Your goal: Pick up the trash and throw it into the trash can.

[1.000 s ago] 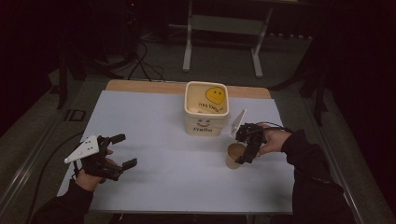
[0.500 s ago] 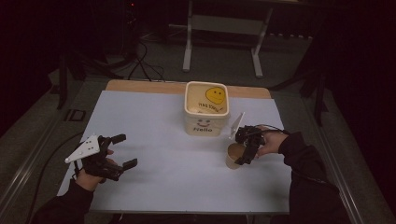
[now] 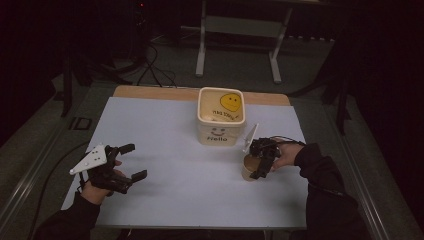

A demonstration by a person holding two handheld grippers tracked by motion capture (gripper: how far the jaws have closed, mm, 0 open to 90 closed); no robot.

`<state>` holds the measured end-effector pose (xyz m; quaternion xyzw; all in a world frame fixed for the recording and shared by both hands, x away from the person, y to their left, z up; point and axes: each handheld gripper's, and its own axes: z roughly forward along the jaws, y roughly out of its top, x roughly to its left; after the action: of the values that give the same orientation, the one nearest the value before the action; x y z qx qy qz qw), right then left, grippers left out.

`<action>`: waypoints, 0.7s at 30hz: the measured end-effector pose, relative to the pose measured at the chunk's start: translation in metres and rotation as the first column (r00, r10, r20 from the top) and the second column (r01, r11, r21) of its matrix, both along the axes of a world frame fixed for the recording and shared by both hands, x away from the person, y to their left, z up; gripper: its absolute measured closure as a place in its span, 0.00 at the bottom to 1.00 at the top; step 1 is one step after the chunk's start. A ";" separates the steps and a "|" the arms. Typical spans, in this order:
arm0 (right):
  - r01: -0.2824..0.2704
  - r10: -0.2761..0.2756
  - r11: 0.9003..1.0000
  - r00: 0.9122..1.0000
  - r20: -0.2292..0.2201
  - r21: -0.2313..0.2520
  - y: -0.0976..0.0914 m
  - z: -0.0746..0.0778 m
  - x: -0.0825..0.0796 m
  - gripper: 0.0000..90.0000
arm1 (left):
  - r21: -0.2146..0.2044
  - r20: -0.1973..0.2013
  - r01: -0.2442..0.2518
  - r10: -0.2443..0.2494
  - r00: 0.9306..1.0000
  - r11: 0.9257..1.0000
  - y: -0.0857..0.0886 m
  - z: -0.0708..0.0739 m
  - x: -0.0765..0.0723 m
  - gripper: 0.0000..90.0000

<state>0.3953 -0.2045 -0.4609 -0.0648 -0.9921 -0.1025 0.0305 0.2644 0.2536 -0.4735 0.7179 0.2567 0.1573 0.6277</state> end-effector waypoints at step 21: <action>-0.044 0.043 0.999 0.999 -0.005 -0.004 0.004 0.008 0.000 0.24 | -0.001 0.000 0.001 -0.001 1.000 1.000 0.000 0.000 0.000 0.01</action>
<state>0.3953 -0.2003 -0.4534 -0.0435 -0.9935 -0.0997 0.0350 0.2645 0.2535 -0.4733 0.7177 0.2562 0.1568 0.6282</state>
